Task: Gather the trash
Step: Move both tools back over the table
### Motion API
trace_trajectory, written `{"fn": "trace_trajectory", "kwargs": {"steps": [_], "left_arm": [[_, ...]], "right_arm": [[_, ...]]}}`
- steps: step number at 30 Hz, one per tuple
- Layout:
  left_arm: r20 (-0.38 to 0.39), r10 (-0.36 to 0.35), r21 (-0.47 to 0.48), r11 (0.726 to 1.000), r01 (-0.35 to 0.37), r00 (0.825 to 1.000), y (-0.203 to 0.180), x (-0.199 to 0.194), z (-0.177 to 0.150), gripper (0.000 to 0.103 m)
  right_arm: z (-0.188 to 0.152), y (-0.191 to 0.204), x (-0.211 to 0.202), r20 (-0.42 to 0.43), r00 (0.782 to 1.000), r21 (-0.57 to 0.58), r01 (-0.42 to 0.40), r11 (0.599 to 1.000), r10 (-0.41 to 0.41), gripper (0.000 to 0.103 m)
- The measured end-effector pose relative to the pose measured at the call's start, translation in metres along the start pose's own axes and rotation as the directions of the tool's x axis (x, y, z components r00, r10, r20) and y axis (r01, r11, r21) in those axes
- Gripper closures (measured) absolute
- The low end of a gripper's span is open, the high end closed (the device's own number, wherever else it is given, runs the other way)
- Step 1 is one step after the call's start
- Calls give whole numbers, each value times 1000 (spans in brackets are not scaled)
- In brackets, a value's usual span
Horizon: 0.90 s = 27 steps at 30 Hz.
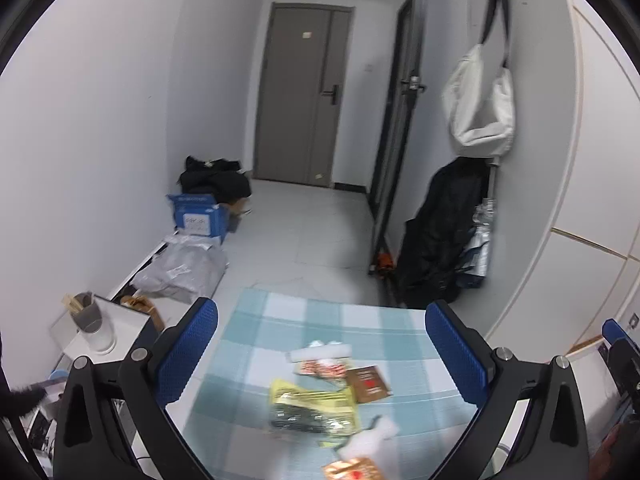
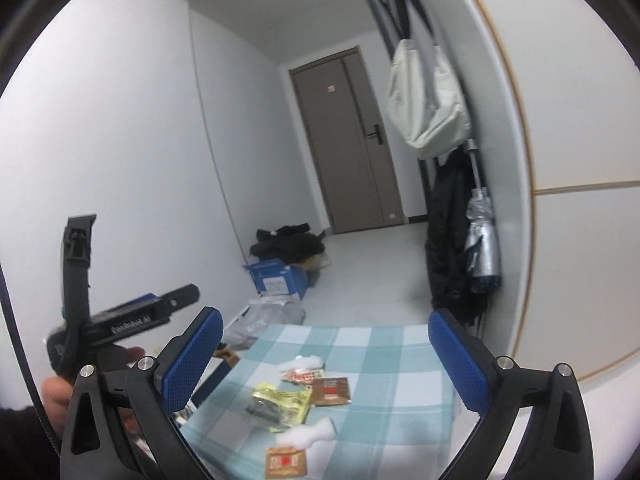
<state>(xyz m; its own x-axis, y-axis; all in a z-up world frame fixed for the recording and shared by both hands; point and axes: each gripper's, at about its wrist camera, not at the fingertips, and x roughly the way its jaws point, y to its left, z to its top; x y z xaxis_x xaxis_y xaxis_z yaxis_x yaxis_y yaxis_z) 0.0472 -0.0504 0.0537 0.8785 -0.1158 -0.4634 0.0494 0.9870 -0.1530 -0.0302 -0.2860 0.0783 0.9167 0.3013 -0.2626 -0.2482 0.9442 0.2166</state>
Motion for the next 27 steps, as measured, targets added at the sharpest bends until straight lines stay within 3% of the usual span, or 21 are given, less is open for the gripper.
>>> {"fn": "trace_trajectory", "kwargs": {"steps": [5,11,16,20,27], "left_arm": [[-29,19,-12,1000,-19,999,21,16,-14,1],[-108,34,-31,999,-38,994,45,39,-35,1],[-170,54,-51,997,-64,984,61,51,-40,1],[-210,55,-77,994,-73,976,73,60,-42,1],[-269,6,-152,987,-48,963,90,66,-43,1]], "right_arm": [[-11,14,30,-42,999,-20,-27,999,26,0],[-32,12,75,-173,984,20,-27,999,30,0],[-60,9,116,-342,939,33,-34,999,44,0],[-96,9,149,-497,867,1,-32,999,28,0],[-139,11,181,-616,788,-40,-26,999,-4,0]]}}
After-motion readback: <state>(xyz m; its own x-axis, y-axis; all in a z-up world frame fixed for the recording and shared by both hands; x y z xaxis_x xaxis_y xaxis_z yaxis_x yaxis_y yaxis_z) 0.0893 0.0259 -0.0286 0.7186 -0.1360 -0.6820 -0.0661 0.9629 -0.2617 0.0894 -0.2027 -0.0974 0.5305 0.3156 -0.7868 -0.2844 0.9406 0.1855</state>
